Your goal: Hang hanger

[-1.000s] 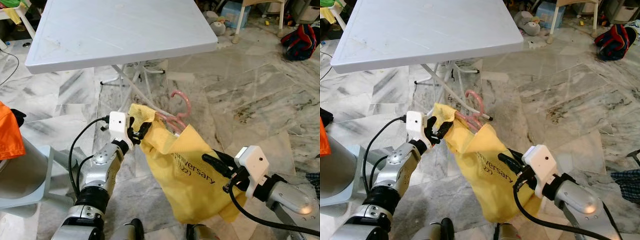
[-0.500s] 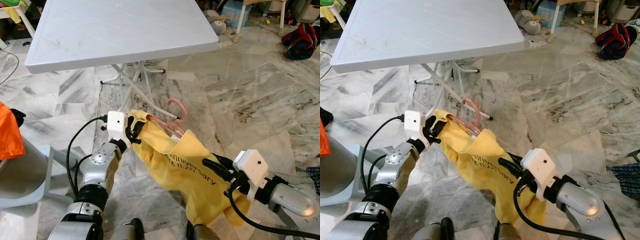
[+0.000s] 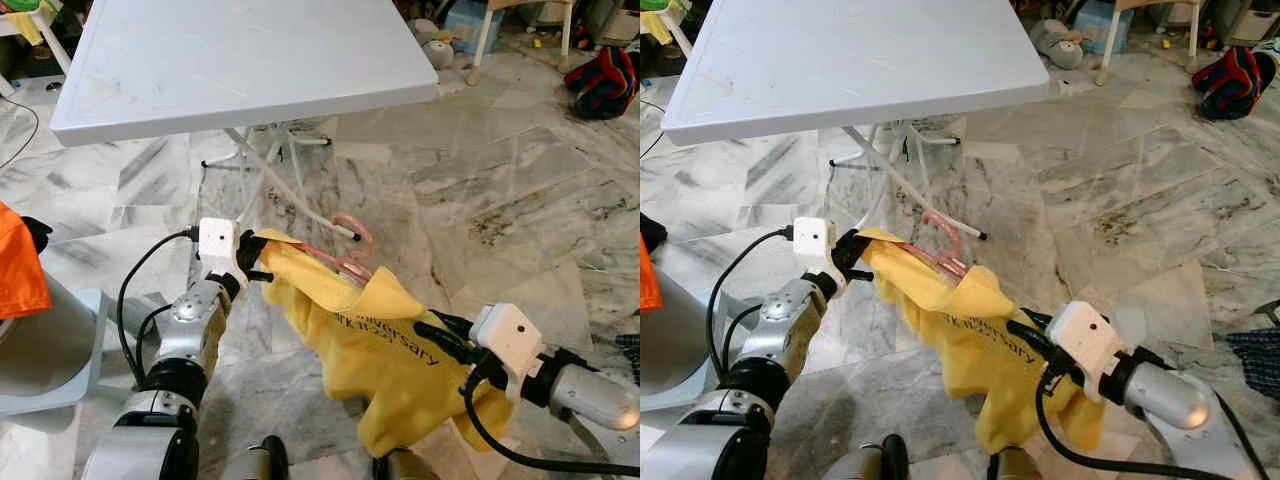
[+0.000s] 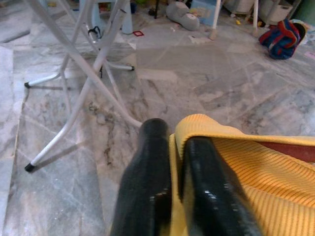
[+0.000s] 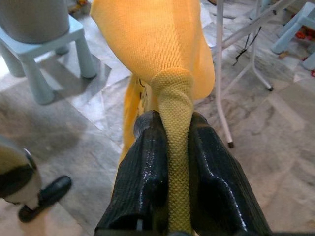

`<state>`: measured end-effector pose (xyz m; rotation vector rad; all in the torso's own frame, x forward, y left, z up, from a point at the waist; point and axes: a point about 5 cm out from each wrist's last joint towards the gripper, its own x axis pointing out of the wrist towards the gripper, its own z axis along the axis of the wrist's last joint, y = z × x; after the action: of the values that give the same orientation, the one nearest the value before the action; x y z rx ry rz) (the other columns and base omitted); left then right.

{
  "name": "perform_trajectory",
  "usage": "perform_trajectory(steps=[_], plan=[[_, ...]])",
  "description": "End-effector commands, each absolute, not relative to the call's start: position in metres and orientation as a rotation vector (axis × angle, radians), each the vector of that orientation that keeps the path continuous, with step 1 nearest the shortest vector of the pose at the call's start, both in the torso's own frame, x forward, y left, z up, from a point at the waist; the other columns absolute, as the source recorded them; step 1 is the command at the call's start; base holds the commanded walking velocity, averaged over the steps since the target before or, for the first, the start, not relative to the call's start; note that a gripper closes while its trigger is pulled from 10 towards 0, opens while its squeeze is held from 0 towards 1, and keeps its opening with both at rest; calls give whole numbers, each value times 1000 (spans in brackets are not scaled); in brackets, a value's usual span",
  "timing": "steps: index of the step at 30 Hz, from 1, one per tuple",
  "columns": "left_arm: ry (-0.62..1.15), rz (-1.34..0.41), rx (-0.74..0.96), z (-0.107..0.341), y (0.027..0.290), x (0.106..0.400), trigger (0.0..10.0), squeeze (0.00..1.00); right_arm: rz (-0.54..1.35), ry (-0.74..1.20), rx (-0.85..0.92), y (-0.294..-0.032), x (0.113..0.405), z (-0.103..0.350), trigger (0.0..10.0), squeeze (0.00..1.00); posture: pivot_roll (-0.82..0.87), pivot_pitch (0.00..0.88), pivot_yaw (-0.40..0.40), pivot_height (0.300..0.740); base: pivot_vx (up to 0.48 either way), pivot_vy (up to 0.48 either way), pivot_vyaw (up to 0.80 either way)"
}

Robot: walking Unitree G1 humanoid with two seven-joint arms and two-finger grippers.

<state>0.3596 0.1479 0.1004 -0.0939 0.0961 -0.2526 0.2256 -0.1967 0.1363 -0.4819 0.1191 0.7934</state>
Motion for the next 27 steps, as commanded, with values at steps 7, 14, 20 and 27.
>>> perform_trajectory(steps=[7,14,20,27], plan=[[122,-76,-70,99,189,360,0,0,750,178,-563,-236,219,147,10000,0,-87,228,39,740,0,0,0],[188,-62,-92,90,192,358,0,0,781,103,-474,-249,218,186,10000,0,-94,232,44,740,0,0,0],[258,-84,-110,79,185,355,0,0,812,26,-409,-248,219,212,10000,0,-97,231,41,740,0,0,0],[290,-80,-153,73,183,352,0,0,875,-1,-335,-239,219,222,10000,0,-93,230,41,740,0,0,0]])
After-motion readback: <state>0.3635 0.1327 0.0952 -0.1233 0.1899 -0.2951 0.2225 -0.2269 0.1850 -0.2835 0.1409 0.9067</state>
